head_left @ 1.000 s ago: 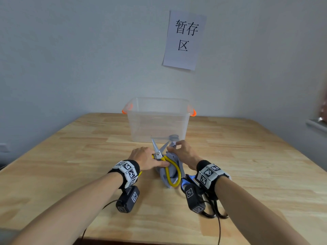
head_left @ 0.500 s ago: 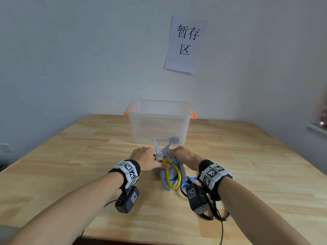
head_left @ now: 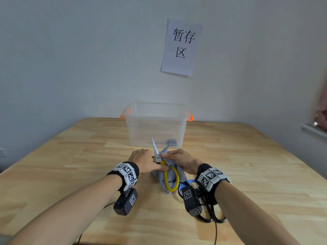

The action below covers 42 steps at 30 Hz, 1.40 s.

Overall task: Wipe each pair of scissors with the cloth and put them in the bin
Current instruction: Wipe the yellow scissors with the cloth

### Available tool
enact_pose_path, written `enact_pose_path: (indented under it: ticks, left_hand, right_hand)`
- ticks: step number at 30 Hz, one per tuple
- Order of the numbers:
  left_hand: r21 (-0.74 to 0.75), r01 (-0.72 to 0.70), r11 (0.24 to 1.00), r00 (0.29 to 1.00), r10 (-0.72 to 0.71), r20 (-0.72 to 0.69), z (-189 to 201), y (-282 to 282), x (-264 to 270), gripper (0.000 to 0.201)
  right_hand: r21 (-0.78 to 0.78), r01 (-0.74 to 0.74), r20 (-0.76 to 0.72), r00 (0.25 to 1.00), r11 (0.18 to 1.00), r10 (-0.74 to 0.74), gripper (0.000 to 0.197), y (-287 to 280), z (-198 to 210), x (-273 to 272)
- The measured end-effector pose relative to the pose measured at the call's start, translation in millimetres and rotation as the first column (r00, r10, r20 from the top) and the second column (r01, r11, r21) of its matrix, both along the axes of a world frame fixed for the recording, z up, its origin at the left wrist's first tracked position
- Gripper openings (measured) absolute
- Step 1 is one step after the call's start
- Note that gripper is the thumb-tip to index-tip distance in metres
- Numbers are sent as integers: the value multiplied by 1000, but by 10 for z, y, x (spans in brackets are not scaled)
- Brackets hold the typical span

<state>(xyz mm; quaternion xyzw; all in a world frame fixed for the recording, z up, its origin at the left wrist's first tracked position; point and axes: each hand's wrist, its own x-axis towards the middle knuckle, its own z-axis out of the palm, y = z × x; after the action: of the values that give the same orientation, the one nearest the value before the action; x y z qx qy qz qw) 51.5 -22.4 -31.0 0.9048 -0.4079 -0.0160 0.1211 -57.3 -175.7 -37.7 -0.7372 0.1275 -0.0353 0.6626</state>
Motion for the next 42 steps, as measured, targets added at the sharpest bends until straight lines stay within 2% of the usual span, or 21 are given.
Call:
enact_pose_path:
  ticks: [3, 7, 12, 16, 19, 23, 30, 33, 35, 38, 39, 41, 42]
  left_hand:
    - [-36, -12, 999, 1000, 12, -19, -17, -11, 9, 69]
    - [-45, -4, 999, 1000, 3, -14, -22, -29, 14, 78]
    - [-46, 8, 999, 1000, -8, 1, -53, -48, 21, 68]
    - [-36, 15, 999, 1000, -15, 5, -44, -54, 9, 65]
    - [-18, 31, 999, 999, -31, -7, -27, -61, 2, 65]
    - [-9, 52, 999, 997, -52, -53, -14, -51, 6, 63]
    - [-26, 67, 997, 998, -67, -9, -81, -71, 26, 66]
    - [-13, 82, 997, 996, -81, 37, -71, -67, 25, 66]
    - [-16, 67, 998, 997, -66, 47, -70, -65, 14, 66]
    - [-19, 53, 998, 997, -52, 49, -70, -50, -25, 64]
    - [-15, 53, 998, 998, -52, 45, -65, -42, -40, 62]
    - [6, 64, 998, 997, -64, 31, -53, -27, -82, 62]
    - [19, 70, 997, 997, -70, 22, -47, -20, -104, 63]
  right_hand:
    - [22, 39, 27, 999, 999, -40, 29, 48, -5, 17]
    - [72, 92, 49, 994, 993, -95, 37, 106, -39, 45]
    - [226, 102, 60, 991, 969, -118, 25, 140, -71, 83]
    - [177, 124, 66, 988, 976, -138, 24, 160, -88, 83]
    - [153, 78, 55, 995, 985, -87, 32, 132, -111, 52]
    - [180, 30, 53, 998, 983, -40, 32, 96, -124, 1]
    - [-3, 185, 96, 978, 983, -184, 51, 119, -254, 99]
    - [-59, 277, 123, 955, 959, -269, 35, 129, -308, 146]
    - [-49, 320, 138, 940, 946, -311, 36, 162, -292, 160]
    - [-75, 387, 144, 916, 919, -374, 49, 169, -246, 164]
    - [-64, 404, 142, 909, 912, -393, 46, 133, -255, 176]
    - [18, 424, 169, 891, 906, -421, 45, 82, -235, 172]
    - [54, 423, 188, 886, 905, -425, 55, 53, -247, 184]
